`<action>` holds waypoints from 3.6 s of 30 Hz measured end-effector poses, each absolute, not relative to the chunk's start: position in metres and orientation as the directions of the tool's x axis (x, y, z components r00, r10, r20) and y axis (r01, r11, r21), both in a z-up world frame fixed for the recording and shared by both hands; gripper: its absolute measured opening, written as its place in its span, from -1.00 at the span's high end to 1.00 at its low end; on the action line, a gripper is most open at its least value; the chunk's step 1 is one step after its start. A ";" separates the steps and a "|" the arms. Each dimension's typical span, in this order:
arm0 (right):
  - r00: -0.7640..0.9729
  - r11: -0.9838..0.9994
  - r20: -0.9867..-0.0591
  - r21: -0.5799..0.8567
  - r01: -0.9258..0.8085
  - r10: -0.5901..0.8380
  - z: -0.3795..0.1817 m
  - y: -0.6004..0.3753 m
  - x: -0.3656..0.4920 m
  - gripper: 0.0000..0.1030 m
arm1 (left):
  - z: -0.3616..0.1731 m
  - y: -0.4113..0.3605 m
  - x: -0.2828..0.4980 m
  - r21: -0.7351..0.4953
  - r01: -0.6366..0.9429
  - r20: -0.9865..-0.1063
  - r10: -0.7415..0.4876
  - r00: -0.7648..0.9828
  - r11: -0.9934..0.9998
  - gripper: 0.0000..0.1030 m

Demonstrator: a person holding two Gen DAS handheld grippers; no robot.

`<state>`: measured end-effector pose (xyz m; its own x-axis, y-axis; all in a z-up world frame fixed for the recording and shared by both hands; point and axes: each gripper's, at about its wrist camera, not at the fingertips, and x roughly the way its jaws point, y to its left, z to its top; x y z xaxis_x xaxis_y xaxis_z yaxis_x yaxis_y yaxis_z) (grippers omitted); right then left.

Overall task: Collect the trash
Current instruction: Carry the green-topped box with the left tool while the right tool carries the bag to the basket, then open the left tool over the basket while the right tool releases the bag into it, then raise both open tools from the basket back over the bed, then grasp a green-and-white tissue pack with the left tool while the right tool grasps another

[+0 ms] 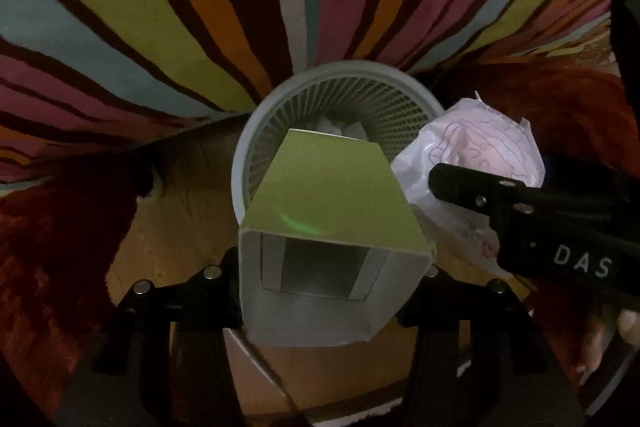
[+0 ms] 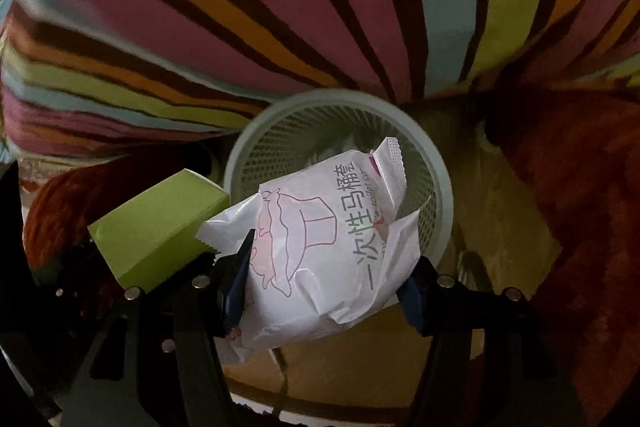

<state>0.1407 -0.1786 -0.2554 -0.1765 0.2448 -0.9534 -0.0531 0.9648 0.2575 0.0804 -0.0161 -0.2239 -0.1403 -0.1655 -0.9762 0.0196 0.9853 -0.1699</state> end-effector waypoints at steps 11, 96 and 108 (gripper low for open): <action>-0.275 0.978 -0.940 0.208 0.015 0.204 -0.302 -0.175 0.154 -0.15 | -0.272 -0.020 0.086 -0.165 -0.034 -0.954 -0.168 -0.248 0.986 0.02; 0.743 0.919 -0.565 0.076 -0.386 0.359 0.022 -0.226 0.216 -0.86 | 0.019 0.066 0.155 -0.052 0.059 -0.658 -0.078 0.749 0.997 -0.85; 0.765 0.935 -0.578 -0.009 -0.354 0.284 0.003 -0.215 0.283 -0.86 | 0.009 0.068 0.264 0.046 0.147 -0.677 -0.077 0.732 0.988 -0.85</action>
<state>0.2827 -0.2153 0.0028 0.7649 0.2837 -0.5784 -0.3539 0.9352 -0.0094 0.2639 0.0676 0.0092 0.7315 -0.0775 -0.6774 0.1470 0.9881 0.0458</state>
